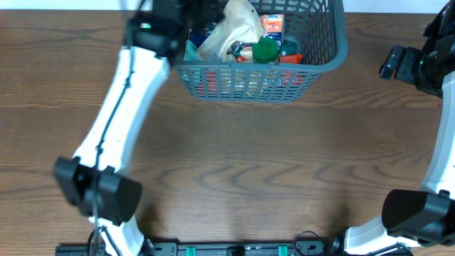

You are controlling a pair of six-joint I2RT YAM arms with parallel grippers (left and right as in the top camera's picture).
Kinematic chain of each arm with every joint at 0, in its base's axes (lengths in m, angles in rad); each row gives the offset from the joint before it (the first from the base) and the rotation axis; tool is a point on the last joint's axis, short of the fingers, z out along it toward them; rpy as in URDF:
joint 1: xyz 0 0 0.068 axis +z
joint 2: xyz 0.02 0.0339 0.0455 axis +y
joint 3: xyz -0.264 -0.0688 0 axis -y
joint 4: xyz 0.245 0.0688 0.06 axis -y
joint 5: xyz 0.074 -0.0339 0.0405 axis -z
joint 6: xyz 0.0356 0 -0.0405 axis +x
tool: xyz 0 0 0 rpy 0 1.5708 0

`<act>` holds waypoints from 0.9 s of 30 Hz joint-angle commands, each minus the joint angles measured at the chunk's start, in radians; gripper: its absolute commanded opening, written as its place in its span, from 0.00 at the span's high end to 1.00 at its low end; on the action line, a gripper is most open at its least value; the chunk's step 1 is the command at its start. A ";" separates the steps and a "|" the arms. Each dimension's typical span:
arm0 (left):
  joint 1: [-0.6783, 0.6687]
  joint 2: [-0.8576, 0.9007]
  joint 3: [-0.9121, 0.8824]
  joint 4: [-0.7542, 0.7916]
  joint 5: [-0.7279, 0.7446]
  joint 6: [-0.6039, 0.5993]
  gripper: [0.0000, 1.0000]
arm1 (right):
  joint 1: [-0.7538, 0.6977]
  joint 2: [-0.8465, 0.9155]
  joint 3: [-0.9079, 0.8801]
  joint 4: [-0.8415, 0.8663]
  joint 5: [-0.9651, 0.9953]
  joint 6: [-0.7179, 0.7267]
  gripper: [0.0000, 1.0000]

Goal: Pack container

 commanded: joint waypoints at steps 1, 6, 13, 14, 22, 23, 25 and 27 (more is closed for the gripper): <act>0.080 -0.089 0.005 -0.067 -0.013 -0.208 0.02 | -0.004 0.005 -0.002 -0.001 -0.001 -0.010 0.01; 0.249 -0.211 0.005 -0.256 -0.013 -0.451 0.01 | -0.004 0.005 -0.002 0.024 -0.001 -0.053 0.01; 0.511 -0.347 0.004 -0.505 -0.013 -0.654 0.01 | -0.004 0.002 -0.001 0.262 -0.019 -0.167 0.01; 0.546 -0.363 0.004 -0.542 -0.012 -0.672 0.01 | -0.004 -0.004 0.000 0.266 -0.019 -0.157 0.01; 0.594 -0.470 -0.029 -0.665 -0.011 -0.623 0.02 | -0.003 -0.108 -0.001 0.245 -0.019 -0.050 0.01; 0.592 -0.496 -0.053 -0.667 -0.005 -0.623 0.01 | -0.004 -0.129 -0.001 0.233 -0.019 -0.050 0.01; 0.590 -0.537 -0.101 -0.657 0.008 -0.623 0.01 | -0.004 -0.161 -0.013 0.220 -0.019 -0.050 0.01; 0.584 -0.592 -0.177 -0.633 0.019 -0.622 0.01 | -0.004 -0.203 -0.054 0.220 -0.019 -0.045 0.01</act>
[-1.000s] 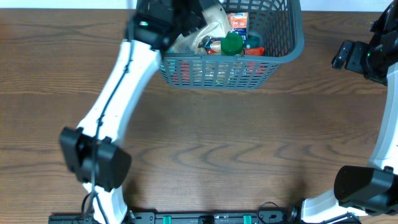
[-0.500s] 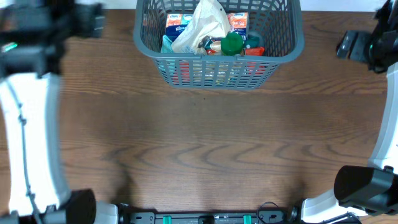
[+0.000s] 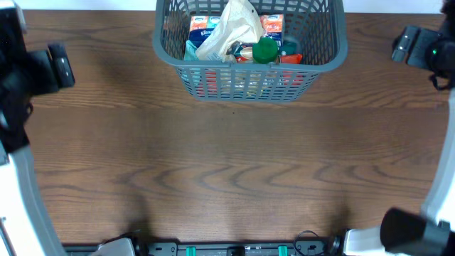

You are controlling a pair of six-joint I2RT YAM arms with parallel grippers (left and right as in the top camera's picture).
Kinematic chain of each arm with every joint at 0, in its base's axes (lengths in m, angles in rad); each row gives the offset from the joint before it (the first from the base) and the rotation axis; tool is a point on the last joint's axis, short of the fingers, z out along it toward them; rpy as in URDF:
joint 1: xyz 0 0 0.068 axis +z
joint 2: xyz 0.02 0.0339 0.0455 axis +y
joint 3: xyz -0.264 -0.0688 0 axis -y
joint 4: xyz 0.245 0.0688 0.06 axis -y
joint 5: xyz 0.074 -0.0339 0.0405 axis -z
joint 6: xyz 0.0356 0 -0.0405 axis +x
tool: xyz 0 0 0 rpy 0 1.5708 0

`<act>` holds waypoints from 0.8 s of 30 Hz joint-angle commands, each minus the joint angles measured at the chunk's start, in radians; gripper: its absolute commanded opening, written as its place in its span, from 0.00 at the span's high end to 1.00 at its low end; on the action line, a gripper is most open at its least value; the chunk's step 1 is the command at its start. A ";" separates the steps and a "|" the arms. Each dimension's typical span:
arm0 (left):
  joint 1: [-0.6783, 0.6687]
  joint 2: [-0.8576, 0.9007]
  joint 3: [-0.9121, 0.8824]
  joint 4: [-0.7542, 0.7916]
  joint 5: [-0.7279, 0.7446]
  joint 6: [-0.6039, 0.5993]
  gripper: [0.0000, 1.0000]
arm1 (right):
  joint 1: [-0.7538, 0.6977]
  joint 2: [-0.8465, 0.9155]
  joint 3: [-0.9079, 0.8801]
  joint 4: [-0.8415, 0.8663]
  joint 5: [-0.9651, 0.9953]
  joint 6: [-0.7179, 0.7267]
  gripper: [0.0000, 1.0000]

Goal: Pack container

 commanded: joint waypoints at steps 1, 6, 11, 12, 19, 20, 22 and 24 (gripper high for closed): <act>-0.008 -0.087 -0.113 0.024 0.023 -0.005 0.01 | -0.004 -0.102 -0.064 -0.002 -0.003 0.038 0.01; -0.030 -0.254 -0.380 0.140 0.026 -0.005 0.01 | 0.009 -0.282 -0.316 0.082 -0.015 0.065 0.01; -0.066 -0.437 -0.650 0.246 0.026 0.000 0.01 | 0.055 -0.483 -0.603 0.178 -0.010 0.029 0.01; -0.076 -0.476 -0.698 0.270 0.026 0.000 0.01 | 0.066 -0.519 -0.658 0.193 -0.010 0.022 0.01; -0.145 -0.695 -0.948 0.384 0.026 0.056 0.02 | 0.128 -0.708 -0.934 0.222 -0.008 0.008 0.01; -0.152 -0.719 -0.981 0.398 0.026 0.056 0.02 | 0.133 -0.729 -0.964 0.224 -0.001 0.008 0.01; -0.162 -0.752 -1.030 0.415 0.026 0.056 0.01 | 0.136 -0.761 -1.009 0.227 0.016 0.008 0.01; -0.166 -0.766 -1.051 0.415 0.026 0.056 0.01 | 0.136 -0.778 -1.039 0.221 0.016 0.008 0.01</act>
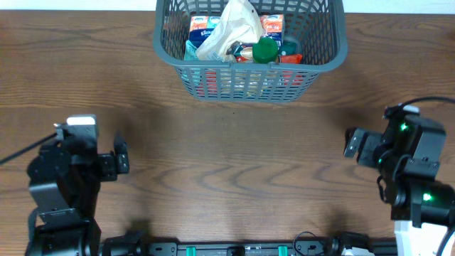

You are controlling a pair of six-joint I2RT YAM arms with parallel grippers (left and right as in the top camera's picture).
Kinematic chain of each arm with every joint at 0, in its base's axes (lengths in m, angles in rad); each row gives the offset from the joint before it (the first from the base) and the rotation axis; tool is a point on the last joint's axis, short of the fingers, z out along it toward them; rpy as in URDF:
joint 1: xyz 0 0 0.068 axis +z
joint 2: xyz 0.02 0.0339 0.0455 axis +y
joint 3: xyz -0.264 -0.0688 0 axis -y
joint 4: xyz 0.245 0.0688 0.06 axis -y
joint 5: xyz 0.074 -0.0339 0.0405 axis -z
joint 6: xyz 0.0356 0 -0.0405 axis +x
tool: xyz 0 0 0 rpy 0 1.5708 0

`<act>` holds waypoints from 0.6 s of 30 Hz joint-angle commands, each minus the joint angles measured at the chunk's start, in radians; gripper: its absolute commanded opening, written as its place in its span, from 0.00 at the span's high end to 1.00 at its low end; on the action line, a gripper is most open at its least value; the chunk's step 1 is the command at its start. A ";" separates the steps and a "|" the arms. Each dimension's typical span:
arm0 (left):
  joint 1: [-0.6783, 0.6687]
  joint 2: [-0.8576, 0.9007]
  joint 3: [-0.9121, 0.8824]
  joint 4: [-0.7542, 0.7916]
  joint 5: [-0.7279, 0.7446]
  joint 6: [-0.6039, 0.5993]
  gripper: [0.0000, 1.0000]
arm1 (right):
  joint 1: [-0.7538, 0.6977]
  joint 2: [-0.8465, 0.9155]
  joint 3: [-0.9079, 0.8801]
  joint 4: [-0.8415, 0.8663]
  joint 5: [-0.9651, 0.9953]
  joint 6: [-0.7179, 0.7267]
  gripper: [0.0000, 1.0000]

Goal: Pack container

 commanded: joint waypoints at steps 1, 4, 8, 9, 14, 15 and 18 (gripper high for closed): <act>-0.009 -0.018 -0.041 0.008 0.010 0.014 0.01 | 0.008 -0.031 -0.048 -0.005 0.019 -0.016 0.01; -0.009 -0.015 -0.046 0.004 0.010 0.014 0.01 | 0.007 -0.026 -0.065 -0.020 0.018 -0.016 0.01; -0.009 -0.013 -0.046 0.003 0.010 0.014 0.01 | 0.007 -0.012 -0.067 -0.053 0.018 -0.016 0.01; -0.009 -0.013 -0.046 0.003 0.010 0.014 0.01 | 0.007 -0.009 -0.067 -0.054 0.018 -0.016 0.01; -0.009 -0.012 -0.046 0.003 0.010 0.014 0.01 | 0.007 -0.003 -0.067 -0.053 0.018 -0.016 0.01; -0.009 -0.012 -0.046 0.003 0.010 0.014 0.01 | 0.007 -0.003 -0.067 -0.053 0.018 -0.016 0.01; -0.009 -0.012 -0.046 0.003 0.010 0.014 0.01 | 0.011 -0.003 -0.067 -0.053 0.018 -0.016 0.01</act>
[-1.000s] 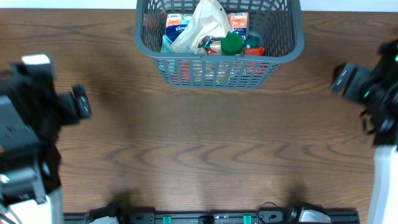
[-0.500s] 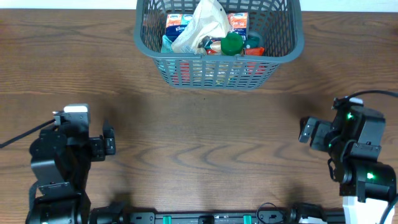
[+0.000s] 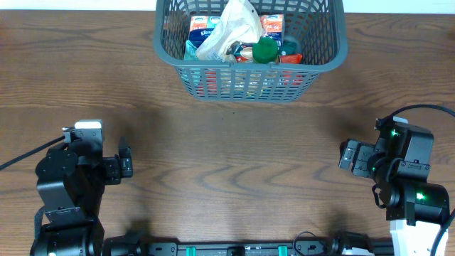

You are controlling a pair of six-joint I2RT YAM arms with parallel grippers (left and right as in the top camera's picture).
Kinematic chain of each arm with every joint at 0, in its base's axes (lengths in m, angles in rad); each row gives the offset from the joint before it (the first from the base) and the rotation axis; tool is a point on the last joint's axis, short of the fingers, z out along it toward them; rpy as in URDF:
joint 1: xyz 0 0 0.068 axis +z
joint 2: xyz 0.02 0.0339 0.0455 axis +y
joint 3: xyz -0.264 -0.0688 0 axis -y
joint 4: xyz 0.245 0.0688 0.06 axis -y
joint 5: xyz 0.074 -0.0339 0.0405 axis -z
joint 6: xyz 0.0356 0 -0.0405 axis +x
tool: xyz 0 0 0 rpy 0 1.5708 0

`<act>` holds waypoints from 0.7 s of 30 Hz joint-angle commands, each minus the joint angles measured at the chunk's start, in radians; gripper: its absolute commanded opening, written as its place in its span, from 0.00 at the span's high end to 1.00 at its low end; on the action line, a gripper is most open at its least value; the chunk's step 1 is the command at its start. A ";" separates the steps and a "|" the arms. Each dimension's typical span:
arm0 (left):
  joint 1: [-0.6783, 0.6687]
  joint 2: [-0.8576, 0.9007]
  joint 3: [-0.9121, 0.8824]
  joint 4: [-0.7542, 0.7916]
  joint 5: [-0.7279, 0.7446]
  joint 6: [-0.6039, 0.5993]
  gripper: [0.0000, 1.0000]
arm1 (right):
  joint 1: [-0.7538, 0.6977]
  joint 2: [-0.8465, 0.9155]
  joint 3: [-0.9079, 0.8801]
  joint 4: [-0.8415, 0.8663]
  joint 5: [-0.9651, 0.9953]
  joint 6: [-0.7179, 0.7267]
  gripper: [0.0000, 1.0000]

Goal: Pack container

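The grey mesh basket [image 3: 323, 57] stands at the back middle of the table. It holds a crumpled beige bag [image 3: 231, 27], blue-and-white cartons [image 3: 202, 25], an orange carton [image 3: 272, 25], a green-capped bottle [image 3: 265, 50] and red packs under them. My left gripper [image 3: 124, 163] is folded back at the front left, far from the basket, with nothing seen in it. At the front right, my right gripper [image 3: 348, 155] is folded back the same way. The overhead view does not show how either pair of jaws stands.
Brown wooden table [image 3: 234, 163] with nothing lying between the basket and the arms. A black rail [image 3: 234, 249] runs along the front edge. A cable [image 3: 21, 158] loops off the left arm, and another [image 3: 426, 110] off the right arm.
Both arms have settled slightly. The left gripper has shifted a little right and towards the front. The right gripper has moved a little left and forward. The basket and its contents are unchanged.
At first my left arm reached over the basket's left rim and the right arm stood at the far right. Then both arms were drawn out to the table's sides. Later both were folded at the front corners, where they sit now. The basket's contents look the same throughout.
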 commanded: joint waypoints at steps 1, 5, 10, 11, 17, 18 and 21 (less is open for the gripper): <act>-0.004 -0.001 0.001 0.004 0.010 0.013 0.01 | 0.024 -0.006 -0.006 -0.003 0.011 -0.012 0.01; -0.004 -0.001 0.001 0.004 0.010 0.013 0.01 | 0.074 -0.037 -0.006 -0.004 0.010 -0.012 0.01; -0.004 -0.001 0.001 0.004 0.010 0.013 0.01 | 0.121 -0.065 -0.006 -0.003 0.011 -0.012 0.01; -0.004 -0.001 0.001 0.004 0.010 0.013 0.01 | 0.139 -0.082 -0.006 -0.003 0.011 -0.012 0.01; -0.004 -0.001 0.001 0.004 0.010 0.013 0.02 | 0.180 -0.167 -0.006 -0.003 0.011 -0.012 0.01; -0.004 -0.001 0.001 0.004 0.010 0.013 0.01 | 0.180 -0.171 -0.006 -0.004 0.011 -0.012 0.01; -0.004 -0.001 0.001 0.004 0.010 0.013 0.01 | 0.180 -0.173 -0.006 -0.007 0.010 -0.012 0.01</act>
